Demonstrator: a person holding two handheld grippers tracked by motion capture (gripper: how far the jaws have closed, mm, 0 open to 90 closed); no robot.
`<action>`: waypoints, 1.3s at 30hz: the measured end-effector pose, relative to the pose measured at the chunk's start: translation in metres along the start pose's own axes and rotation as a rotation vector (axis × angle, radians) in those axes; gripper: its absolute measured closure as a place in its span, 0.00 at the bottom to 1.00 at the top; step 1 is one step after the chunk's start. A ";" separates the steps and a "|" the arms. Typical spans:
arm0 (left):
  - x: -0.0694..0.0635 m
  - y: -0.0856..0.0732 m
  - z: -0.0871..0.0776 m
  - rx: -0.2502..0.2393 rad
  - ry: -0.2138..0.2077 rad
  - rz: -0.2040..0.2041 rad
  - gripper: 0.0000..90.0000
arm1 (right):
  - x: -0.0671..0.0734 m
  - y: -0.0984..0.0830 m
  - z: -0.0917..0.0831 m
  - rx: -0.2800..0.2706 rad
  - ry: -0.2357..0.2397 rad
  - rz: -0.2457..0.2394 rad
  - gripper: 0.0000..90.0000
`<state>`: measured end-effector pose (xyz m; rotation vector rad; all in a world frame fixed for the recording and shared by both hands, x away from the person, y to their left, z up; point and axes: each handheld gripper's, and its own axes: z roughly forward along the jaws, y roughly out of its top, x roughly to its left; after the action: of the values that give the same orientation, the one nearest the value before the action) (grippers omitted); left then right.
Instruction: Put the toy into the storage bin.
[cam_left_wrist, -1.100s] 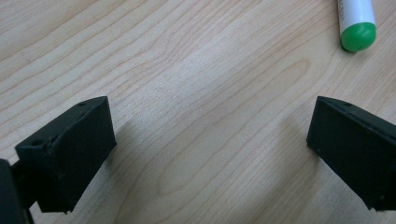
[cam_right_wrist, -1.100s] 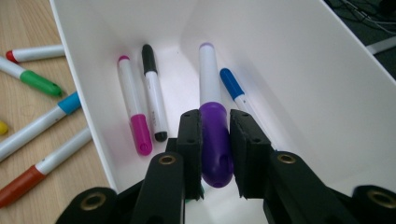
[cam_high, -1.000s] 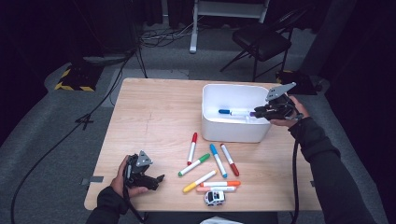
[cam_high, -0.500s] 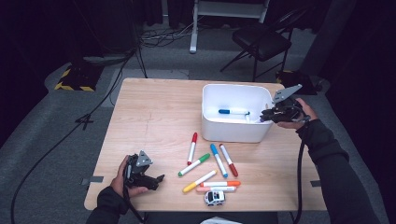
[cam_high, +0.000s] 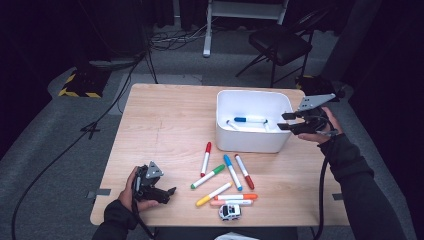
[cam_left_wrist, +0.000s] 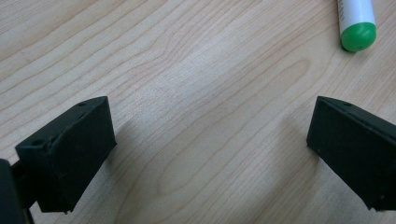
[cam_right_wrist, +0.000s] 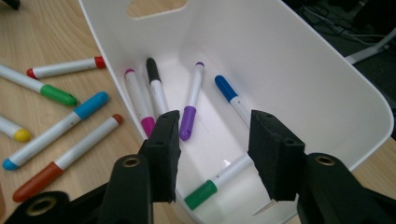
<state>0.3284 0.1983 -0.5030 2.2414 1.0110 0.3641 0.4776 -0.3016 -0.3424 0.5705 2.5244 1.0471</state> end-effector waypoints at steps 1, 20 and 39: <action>0.000 0.000 0.000 0.000 0.000 0.000 0.01 | 0.005 -0.001 -0.004 -0.026 -0.005 0.009 0.56; 0.000 0.000 0.000 0.000 0.002 0.002 0.01 | 0.099 -0.042 0.013 -0.159 0.006 0.039 0.35; 0.000 0.000 0.000 0.000 0.002 0.002 0.01 | 0.152 -0.082 0.090 -0.029 0.141 0.078 0.35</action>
<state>0.3282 0.1983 -0.5028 2.2424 1.0099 0.3677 0.3695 -0.2278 -0.4867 0.6119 2.6219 1.1887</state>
